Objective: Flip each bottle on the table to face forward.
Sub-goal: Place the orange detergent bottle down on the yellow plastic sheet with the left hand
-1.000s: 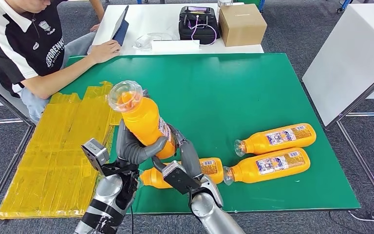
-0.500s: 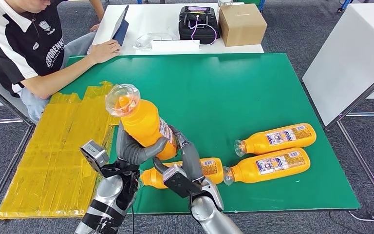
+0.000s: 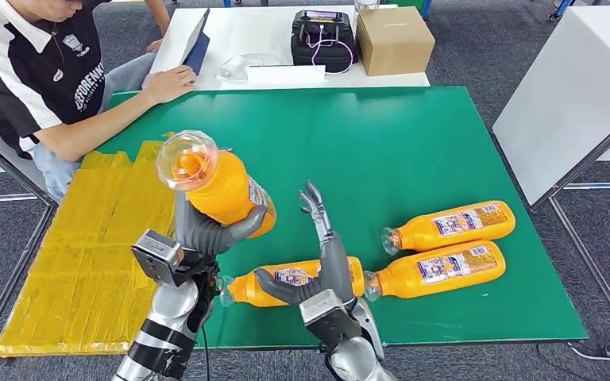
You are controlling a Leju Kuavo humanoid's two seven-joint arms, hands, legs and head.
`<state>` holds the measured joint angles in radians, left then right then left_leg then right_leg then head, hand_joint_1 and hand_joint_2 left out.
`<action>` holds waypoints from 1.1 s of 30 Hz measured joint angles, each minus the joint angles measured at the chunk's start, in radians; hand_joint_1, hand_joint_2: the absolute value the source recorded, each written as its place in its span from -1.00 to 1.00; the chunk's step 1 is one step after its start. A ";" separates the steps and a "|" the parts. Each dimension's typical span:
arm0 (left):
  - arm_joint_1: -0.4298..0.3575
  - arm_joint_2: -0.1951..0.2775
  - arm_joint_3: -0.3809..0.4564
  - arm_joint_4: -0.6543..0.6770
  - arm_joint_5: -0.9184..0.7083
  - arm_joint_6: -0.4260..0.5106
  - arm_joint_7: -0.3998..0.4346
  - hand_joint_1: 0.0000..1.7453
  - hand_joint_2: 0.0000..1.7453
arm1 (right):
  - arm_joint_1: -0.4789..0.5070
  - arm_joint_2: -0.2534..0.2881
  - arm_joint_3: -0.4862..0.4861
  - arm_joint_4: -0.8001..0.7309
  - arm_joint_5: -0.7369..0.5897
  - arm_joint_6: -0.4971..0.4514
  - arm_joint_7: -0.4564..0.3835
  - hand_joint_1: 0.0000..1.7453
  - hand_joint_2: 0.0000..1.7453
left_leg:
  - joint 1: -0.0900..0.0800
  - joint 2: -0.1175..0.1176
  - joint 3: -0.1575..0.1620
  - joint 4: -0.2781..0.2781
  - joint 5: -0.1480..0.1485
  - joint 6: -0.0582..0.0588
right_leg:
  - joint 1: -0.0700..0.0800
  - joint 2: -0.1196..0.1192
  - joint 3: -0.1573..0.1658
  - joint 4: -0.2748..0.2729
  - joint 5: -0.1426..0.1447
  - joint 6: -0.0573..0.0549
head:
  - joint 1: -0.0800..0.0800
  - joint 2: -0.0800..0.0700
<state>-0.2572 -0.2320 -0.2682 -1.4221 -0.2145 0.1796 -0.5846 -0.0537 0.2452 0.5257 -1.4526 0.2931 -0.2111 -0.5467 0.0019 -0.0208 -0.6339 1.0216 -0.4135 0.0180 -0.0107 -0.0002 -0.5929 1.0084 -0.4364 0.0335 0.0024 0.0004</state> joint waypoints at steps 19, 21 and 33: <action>-0.339 0.390 0.193 0.612 -1.338 0.494 0.678 1.00 1.00 | 0.110 -0.197 -0.081 -0.433 -0.033 -0.049 -0.109 -1.00 1.00 | 0.001 0.003 0.000 0.000 0.001 -0.001 | 0.001 0.001 -0.001 0.001 0.000 0.000 | 0.000 0.000; -0.347 0.419 0.191 0.677 -1.348 0.492 0.715 1.00 1.00 | 0.115 -0.210 -0.091 -0.448 -0.024 -0.062 -0.109 -1.00 1.00 | 0.001 0.003 0.000 0.000 0.001 -0.001 | 0.001 0.001 -0.001 0.001 0.000 0.000 | 0.000 0.000; -0.363 0.469 0.171 0.811 -1.356 0.487 0.734 1.00 1.00 | 0.123 -0.237 -0.107 -0.467 -0.014 -0.073 -0.109 -1.00 1.00 | 0.001 0.001 0.000 0.000 0.001 -0.001 | 0.000 0.001 -0.001 0.000 0.000 0.000 | 0.000 0.000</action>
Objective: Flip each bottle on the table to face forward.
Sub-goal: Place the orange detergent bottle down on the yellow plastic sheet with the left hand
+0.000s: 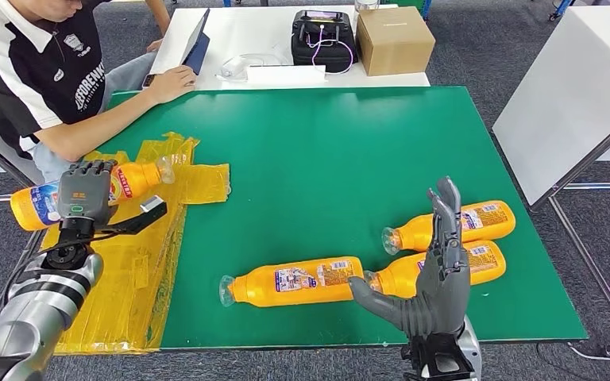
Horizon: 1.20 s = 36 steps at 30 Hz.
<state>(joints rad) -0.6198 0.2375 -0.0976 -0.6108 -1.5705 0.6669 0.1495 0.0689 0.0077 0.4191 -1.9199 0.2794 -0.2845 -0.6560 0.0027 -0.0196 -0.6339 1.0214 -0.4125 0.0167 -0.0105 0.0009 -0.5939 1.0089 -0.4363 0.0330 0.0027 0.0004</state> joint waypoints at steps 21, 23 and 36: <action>0.001 0.009 -0.008 0.040 0.000 -0.037 0.012 1.00 1.00 | 0.001 -0.020 -0.012 -0.001 0.053 -0.034 0.025 -1.00 1.00 | 0.000 0.000 0.000 0.000 0.000 0.000 | 0.000 0.000 0.000 0.000 0.000 0.000 | 0.000 0.000; 0.001 0.009 -0.008 0.043 0.002 -0.054 0.011 1.00 1.00 | 0.001 -0.022 -0.013 -0.001 0.070 -0.034 0.036 -1.00 1.00 | 0.000 0.000 0.000 0.000 0.000 0.000 | 0.000 0.000 0.000 0.000 0.000 0.000 | 0.000 0.000; 0.058 -0.050 0.106 0.079 0.280 -0.242 -0.297 -1.00 1.00 | -0.024 -0.075 -0.013 0.137 0.384 0.032 0.271 -1.00 1.00 | 0.000 -0.002 0.000 0.000 0.000 0.000 | 0.000 -0.001 0.001 0.000 0.000 0.000 | 0.000 0.000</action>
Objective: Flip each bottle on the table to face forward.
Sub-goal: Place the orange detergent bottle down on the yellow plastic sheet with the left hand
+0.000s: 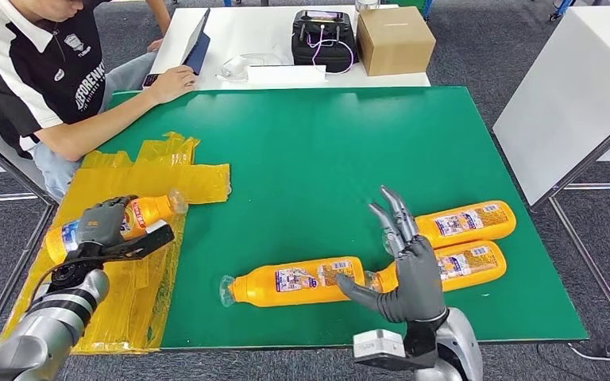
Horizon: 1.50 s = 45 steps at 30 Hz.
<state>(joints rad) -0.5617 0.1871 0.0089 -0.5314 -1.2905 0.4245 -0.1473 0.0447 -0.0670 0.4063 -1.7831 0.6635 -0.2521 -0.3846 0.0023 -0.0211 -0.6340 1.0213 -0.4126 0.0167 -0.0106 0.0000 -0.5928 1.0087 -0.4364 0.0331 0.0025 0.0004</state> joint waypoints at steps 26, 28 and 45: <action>-0.002 -0.110 0.036 0.051 0.148 -0.039 -0.111 -1.00 1.00 | -0.146 -0.045 0.016 0.267 0.090 0.124 0.096 -1.00 1.00 | -0.001 -0.002 0.013 -0.001 0.000 0.000 | 0.000 -0.003 0.014 0.000 0.000 0.000 | 0.000 0.000; -0.001 -0.120 0.042 0.051 0.179 -0.015 -0.139 -1.00 1.00 | -0.153 -0.048 0.030 0.287 0.091 0.152 0.092 -1.00 1.00 | -0.001 -0.002 0.013 -0.001 0.000 0.000 | 0.000 -0.003 0.014 0.000 0.000 0.000 | 0.000 0.000; 0.019 -0.213 0.034 -0.031 0.269 0.146 -0.221 -1.00 1.00 | -0.198 -0.088 0.206 0.458 0.072 0.238 0.049 -1.00 1.00 | -0.001 -0.002 0.005 0.000 0.000 0.001 | 0.000 -0.002 0.005 0.000 0.000 0.000 | 0.000 0.000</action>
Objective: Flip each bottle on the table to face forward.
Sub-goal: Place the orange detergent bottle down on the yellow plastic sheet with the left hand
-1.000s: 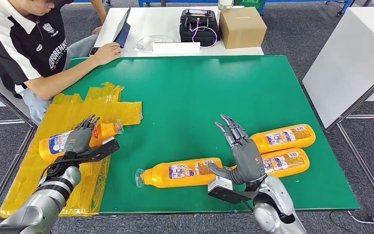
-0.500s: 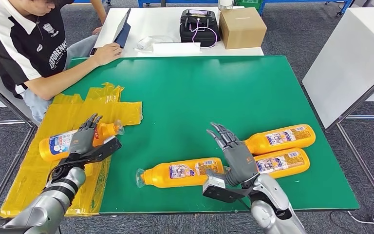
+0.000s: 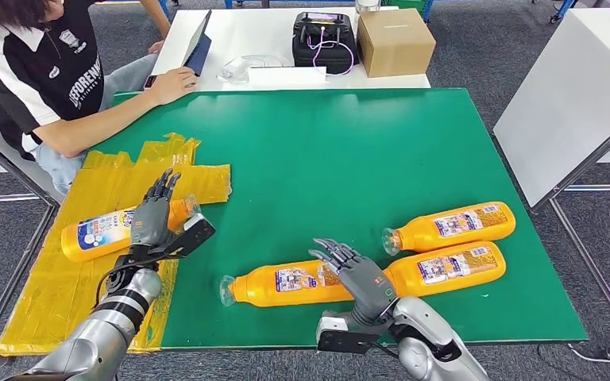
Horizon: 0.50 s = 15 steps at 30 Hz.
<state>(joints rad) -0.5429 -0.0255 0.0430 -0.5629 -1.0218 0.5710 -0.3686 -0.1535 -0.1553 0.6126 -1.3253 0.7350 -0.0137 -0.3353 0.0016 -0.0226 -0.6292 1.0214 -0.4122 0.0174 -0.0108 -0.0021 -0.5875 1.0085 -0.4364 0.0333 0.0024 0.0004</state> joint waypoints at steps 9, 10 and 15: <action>0.000 -0.018 -0.018 -0.005 0.008 0.006 -0.001 -1.00 1.00 | -0.012 0.000 0.030 0.049 0.012 -0.004 0.014 -1.00 1.00 | 0.000 0.001 0.000 0.000 0.000 0.000 | 0.000 0.000 -0.001 0.000 0.000 0.000 | 0.000 0.000; 0.000 -0.020 -0.019 -0.005 0.012 0.007 -0.005 -1.00 1.00 | -0.014 0.002 0.032 0.055 0.020 -0.011 0.022 -1.00 1.00 | 0.000 0.001 -0.001 0.000 0.000 0.000 | 0.000 0.000 -0.001 0.000 0.000 0.000 | 0.000 0.000; 0.018 -0.044 -0.048 -0.053 0.055 -0.004 -0.031 -1.00 1.00 | -0.032 0.035 0.046 0.122 0.162 -0.112 0.149 -1.00 1.00 | 0.000 0.000 -0.001 0.000 0.000 0.000 | 0.000 0.000 -0.001 0.000 0.000 0.000 | 0.000 0.000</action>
<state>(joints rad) -0.5244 -0.0692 -0.0048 -0.6157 -0.9664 0.5671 -0.3995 -0.1856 -0.1203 0.6582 -1.2038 0.8972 -0.1256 -0.1858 0.0017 -0.0222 -0.6300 1.0214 -0.4122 0.0174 -0.0108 -0.0018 -0.5884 1.0085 -0.4364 0.0333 0.0023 0.0004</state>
